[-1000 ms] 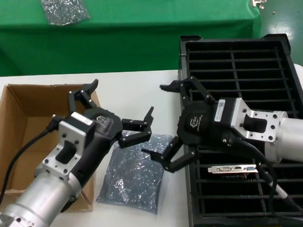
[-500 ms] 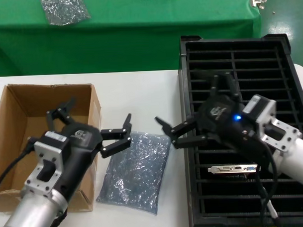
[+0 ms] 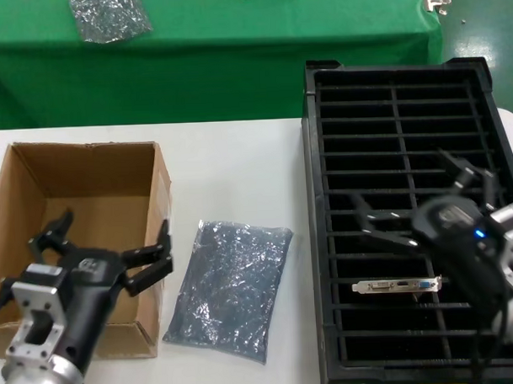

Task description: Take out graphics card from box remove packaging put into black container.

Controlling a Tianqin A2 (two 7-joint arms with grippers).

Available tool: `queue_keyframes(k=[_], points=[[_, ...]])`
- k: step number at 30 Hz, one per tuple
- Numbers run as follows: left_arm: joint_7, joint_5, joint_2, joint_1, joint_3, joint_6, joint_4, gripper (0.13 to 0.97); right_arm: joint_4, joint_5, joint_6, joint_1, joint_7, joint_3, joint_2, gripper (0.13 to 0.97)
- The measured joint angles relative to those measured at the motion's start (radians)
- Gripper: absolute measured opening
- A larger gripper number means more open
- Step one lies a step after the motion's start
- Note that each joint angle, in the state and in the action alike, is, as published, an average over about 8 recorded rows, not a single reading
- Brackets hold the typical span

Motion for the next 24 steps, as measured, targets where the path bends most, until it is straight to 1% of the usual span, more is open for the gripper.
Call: queue_keyframes(k=[6, 10, 14, 24], points=[[0.068, -0.112, -0.019, 0.031, -0.001, -0.072, 0.035, 0.966, -0.016, 0.049, 0.122, -0.099, -0.046, 0.061, -0.04, 0.966], [0.098, -0.161, -0.027, 0.044, -0.002, -0.104, 0.05, 0.966, -0.023, 0.071, 0.175, -0.142, -0.067, 0.087, -0.058, 0.966], [0.106, -0.175, -0.029, 0.048, -0.002, -0.113, 0.054, 0.966, -0.024, 0.077, 0.19, -0.154, -0.072, 0.095, -0.063, 0.966], [0.107, -0.176, -0.03, 0.048, -0.002, -0.113, 0.055, 0.966, -0.025, 0.077, 0.191, -0.155, -0.073, 0.095, -0.063, 0.966]])
